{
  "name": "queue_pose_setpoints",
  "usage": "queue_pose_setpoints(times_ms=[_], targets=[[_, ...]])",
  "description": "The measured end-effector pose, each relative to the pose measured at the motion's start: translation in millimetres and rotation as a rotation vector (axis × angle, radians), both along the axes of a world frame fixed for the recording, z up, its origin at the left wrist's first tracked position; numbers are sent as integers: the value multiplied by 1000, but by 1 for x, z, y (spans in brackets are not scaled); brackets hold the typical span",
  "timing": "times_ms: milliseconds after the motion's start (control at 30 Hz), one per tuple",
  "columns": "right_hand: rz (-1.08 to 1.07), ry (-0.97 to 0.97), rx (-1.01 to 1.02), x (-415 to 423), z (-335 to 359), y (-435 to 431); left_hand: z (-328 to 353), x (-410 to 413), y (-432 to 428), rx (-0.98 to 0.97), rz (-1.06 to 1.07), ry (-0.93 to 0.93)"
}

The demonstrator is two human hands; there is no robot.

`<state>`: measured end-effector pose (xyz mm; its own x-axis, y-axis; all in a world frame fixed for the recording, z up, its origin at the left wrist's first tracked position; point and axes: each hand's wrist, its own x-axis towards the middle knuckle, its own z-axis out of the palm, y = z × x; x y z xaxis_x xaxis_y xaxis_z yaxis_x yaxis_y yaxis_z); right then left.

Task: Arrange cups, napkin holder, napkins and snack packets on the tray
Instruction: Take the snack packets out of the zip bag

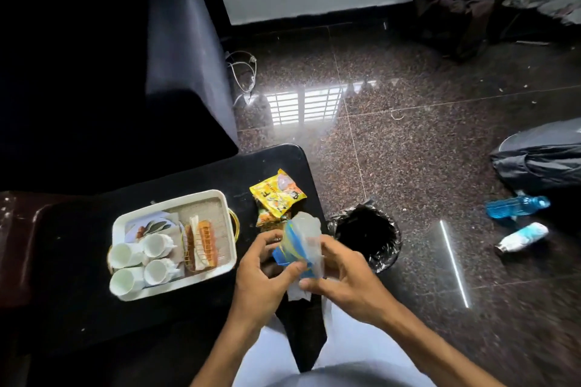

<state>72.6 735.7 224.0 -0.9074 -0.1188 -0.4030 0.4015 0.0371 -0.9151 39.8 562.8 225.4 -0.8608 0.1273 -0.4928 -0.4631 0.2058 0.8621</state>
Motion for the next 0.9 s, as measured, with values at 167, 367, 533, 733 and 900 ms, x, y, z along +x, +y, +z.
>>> queue_pose_setpoints(times_ms=[167,367,533,733,900], targets=[[-8,176,609,-6,-55,58,-65,-12,55,-203,-215,50],[-140,93,912,14,-184,122,-175,-36,136,-189,-430,13],[-497,-316,951,16,-320,165,-263,-37,191,-248,-551,9],[-590,-714,856,11,-440,167,-303,-2,203,-175,-558,-121],[-558,-824,835,-5,-470,153,-279,13,168,-128,-484,-214]])
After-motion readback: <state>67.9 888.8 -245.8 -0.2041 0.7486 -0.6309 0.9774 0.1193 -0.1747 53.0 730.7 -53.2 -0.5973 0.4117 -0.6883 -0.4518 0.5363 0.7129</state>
